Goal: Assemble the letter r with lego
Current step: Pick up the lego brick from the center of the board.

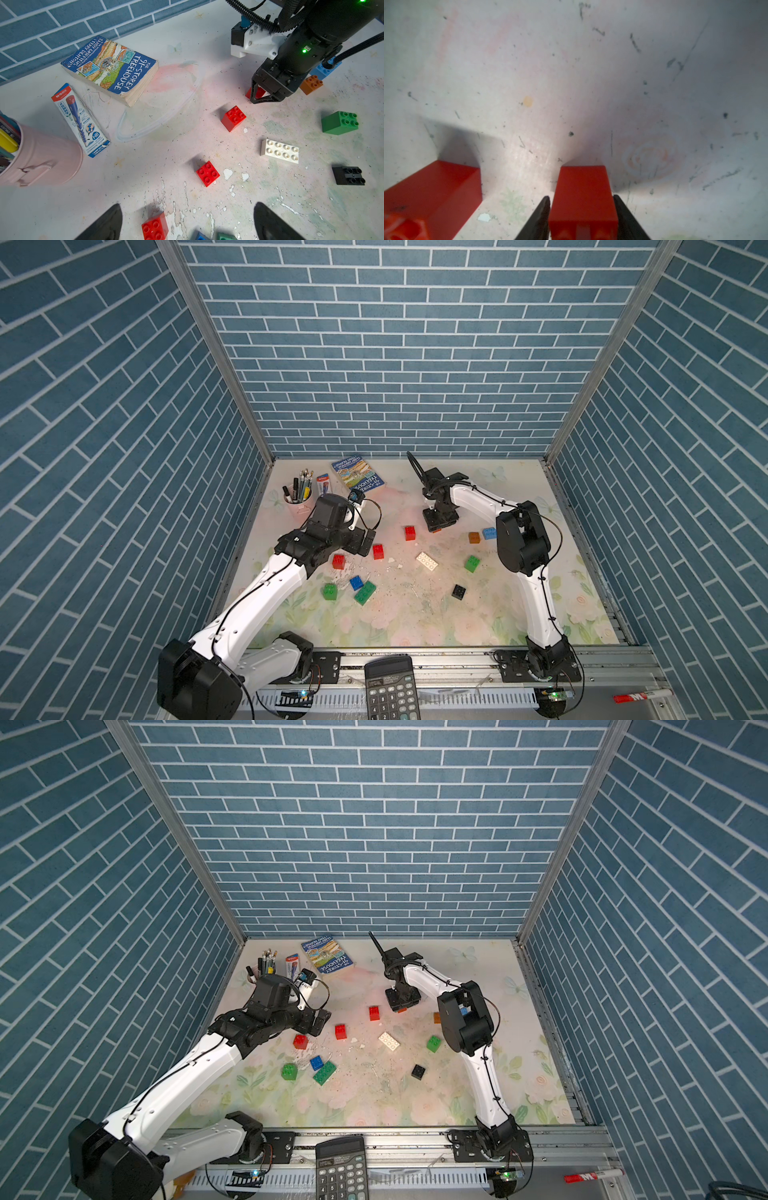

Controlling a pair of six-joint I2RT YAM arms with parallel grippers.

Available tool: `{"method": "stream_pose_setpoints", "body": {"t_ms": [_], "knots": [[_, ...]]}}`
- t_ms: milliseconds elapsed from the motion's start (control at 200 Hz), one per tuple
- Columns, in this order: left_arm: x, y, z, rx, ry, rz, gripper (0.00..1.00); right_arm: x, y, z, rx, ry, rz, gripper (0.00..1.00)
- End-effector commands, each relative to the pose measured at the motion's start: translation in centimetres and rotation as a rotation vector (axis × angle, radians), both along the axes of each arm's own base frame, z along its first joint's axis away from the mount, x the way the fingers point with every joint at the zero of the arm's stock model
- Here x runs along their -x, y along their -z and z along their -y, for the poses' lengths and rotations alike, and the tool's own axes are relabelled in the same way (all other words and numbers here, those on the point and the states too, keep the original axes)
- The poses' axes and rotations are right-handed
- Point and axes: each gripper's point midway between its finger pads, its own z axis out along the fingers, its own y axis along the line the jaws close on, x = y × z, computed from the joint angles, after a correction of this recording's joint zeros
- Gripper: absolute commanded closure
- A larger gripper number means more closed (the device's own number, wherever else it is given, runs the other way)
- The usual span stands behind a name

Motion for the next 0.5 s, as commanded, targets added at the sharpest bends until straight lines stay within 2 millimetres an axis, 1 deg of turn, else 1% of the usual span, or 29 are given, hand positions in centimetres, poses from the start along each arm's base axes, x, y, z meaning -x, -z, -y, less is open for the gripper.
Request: {"method": "stream_pose_setpoints", "body": {"t_ms": [0, 225, 385, 495], "knots": [[0.68, 0.61, -0.86, -0.019, -0.017, -0.015, 0.01, 0.04, -1.77, 0.25, 0.006, 0.002, 0.036, 0.50], [1.03, 0.36, -1.08, -0.004, -0.031, -0.007, 0.01, -0.26, -2.45, 0.09, 0.001, -0.009, 0.056, 0.51], [1.18, 0.18, -1.27, -0.002, -0.039, -0.001, 0.01, -0.37, -2.37, 0.04, 0.007, -0.018, 0.052, 0.56], [1.25, 0.12, -1.36, -0.002, -0.042, -0.001, 0.01, -0.40, -2.42, -0.01, 0.004, -0.020, 0.051, 0.56]]}}
